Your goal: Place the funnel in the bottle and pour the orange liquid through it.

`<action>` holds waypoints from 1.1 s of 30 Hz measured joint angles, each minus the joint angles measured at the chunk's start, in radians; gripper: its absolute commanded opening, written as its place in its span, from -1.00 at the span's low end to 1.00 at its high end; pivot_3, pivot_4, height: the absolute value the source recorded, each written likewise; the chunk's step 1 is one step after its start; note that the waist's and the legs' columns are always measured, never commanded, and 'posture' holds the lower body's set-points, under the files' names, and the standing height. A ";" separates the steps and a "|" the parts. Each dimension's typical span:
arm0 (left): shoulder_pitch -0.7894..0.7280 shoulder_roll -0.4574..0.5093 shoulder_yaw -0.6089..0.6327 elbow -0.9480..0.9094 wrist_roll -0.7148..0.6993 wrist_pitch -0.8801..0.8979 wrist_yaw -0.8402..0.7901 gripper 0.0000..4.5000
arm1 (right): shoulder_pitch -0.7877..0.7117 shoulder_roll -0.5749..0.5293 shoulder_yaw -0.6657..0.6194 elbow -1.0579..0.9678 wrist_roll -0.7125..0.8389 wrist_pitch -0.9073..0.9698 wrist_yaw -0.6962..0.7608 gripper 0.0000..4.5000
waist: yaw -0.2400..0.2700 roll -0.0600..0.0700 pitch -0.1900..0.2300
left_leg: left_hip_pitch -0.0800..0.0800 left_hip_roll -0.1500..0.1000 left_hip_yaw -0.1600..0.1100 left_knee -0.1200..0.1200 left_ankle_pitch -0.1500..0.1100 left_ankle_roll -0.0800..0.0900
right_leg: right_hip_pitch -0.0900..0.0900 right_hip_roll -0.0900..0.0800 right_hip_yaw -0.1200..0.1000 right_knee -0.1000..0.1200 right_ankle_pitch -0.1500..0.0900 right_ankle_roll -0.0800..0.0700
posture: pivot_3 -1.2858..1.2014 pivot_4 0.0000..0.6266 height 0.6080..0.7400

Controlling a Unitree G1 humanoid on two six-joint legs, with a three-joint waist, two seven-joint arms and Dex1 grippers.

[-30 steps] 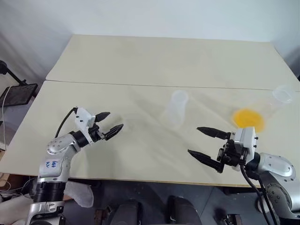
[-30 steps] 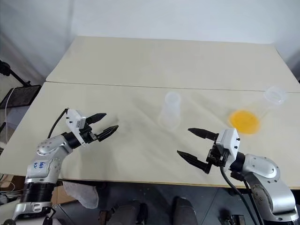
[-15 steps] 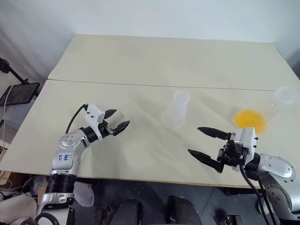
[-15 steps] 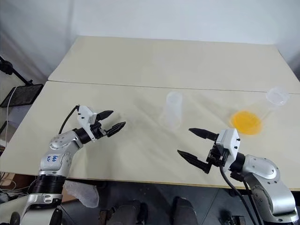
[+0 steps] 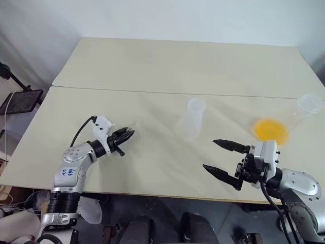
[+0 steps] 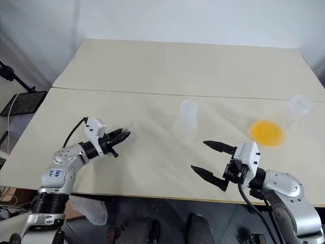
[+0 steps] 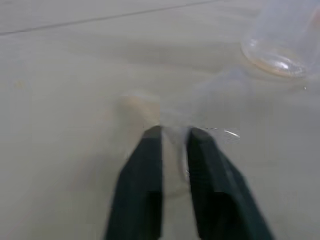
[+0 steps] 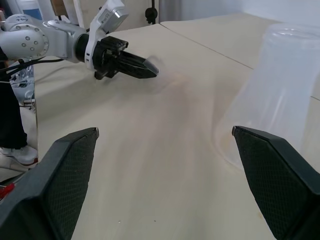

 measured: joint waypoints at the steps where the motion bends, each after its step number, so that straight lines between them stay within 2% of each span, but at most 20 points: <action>1: 0.000 0.002 0.001 -0.006 -0.002 0.001 -0.003 -0.99 | 0.000 0.000 -0.001 -0.002 0.001 0.000 0.000 1.00 | 0.000 0.000 0.000 | 0.000 0.000 0.000 0.000 0.000 0.000 | 0.000 0.000 0.000 0.000 0.000 0.000 | 0.03 -0.52 1.00; 6: -0.017 0.030 0.018 -0.006 -0.035 0.014 -0.056 -0.99 | 0.002 0.000 -0.030 -0.015 0.007 0.000 -0.005 1.00 | 0.000 0.000 0.000 | 0.000 0.000 0.000 0.000 0.000 0.000 | 0.000 0.000 0.000 0.000 0.000 0.000 | 0.03 -0.52 1.00; 8: -0.076 0.062 0.020 -0.007 -0.103 0.097 -0.116 -0.99 | 0.025 0.001 -0.064 -0.029 0.024 0.002 -0.021 1.00 | 0.005 -0.001 0.000 | -0.002 0.000 -0.001 0.001 0.000 0.000 | 0.000 0.000 0.000 0.000 0.000 0.000 | 0.03 -0.52 1.00; 12: -0.349 0.156 0.022 -0.033 -0.257 0.347 -0.233 -0.99 | 0.086 0.002 -0.160 -0.051 0.068 0.016 -0.065 1.00 | 0.015 -0.002 0.001 | -0.001 -0.002 -0.002 0.001 0.000 0.000 | 0.001 0.000 0.000 0.000 0.000 0.001 | 0.03 -0.52 1.00; 15: -0.569 0.172 -0.026 -0.023 -0.330 0.544 -0.289 -0.99 | 0.124 0.004 -0.177 -0.068 0.069 0.017 -0.079 1.00 | 0.013 -0.002 0.001 | -0.001 -0.002 0.000 0.000 0.000 0.001 | 0.000 0.001 -0.002 0.000 0.001 0.001 | 0.03 -0.52 1.00; 17: -0.645 0.179 -0.079 0.000 -0.346 0.639 -0.324 -0.99 | 0.135 0.010 -0.182 -0.075 0.069 0.016 -0.085 1.00 | 0.007 -0.001 0.000 | 0.000 -0.002 0.001 0.000 0.000 0.001 | 0.000 0.002 -0.003 0.001 0.000 0.002 | 0.03 -0.52 1.00; 20: -0.780 0.161 -0.183 0.081 -0.345 0.777 -0.364 -0.99 | 0.151 0.029 -0.182 -0.075 0.067 0.015 -0.094 1.00 | 0.000 -0.001 0.001 | -0.001 -0.001 0.001 0.000 0.001 0.001 | 0.000 0.003 -0.003 0.001 0.000 0.002 | 0.03 -0.52 1.00; 25: -0.951 0.081 -0.293 0.222 -0.286 0.819 -0.392 -0.99 | 0.150 0.058 -0.166 -0.076 0.047 0.000 -0.112 1.00 | -0.002 -0.001 0.001 | 0.000 -0.001 0.002 0.000 0.001 0.001 | 0.000 0.003 -0.002 0.001 0.000 0.002 | 0.03 -0.52 1.00; 33: -1.023 -0.003 -0.358 0.394 -0.177 0.809 -0.391 -0.99 | 0.169 0.092 -0.142 -0.097 0.024 -0.011 -0.136 1.00 | 0.000 -0.001 0.001 | -0.002 -0.001 0.002 0.001 0.001 0.001 | -0.002 0.003 -0.002 0.001 0.000 0.002 | 0.03 -0.52 1.00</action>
